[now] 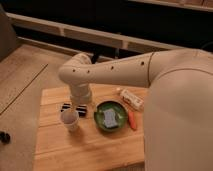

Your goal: Drag the pepper across the table

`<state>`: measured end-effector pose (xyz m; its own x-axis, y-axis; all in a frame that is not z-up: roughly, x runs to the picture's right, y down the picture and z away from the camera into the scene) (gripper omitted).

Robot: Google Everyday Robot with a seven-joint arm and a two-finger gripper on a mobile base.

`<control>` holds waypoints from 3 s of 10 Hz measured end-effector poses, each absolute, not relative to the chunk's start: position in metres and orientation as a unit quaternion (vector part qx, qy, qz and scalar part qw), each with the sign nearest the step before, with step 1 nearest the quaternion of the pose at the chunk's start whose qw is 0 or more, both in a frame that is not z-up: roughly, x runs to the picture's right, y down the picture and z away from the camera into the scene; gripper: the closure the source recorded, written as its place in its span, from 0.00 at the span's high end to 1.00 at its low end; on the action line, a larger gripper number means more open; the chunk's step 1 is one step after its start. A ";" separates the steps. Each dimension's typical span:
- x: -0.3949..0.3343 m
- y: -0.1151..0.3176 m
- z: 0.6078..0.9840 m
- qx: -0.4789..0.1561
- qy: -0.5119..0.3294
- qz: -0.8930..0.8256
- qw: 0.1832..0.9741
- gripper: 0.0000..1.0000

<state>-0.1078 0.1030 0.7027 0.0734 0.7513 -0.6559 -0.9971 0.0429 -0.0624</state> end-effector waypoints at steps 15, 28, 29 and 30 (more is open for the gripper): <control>-0.137 0.085 0.705 -0.259 0.208 0.594 0.733 0.65; 0.028 0.045 0.684 -0.196 0.132 0.646 0.726 0.65; 0.028 0.051 0.693 -0.202 0.137 0.648 0.721 0.65; 0.033 0.064 0.705 -0.211 0.147 0.652 0.713 0.65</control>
<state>0.0331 0.0635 0.7047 0.1065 0.8679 -0.4852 -0.9922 0.0608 -0.1091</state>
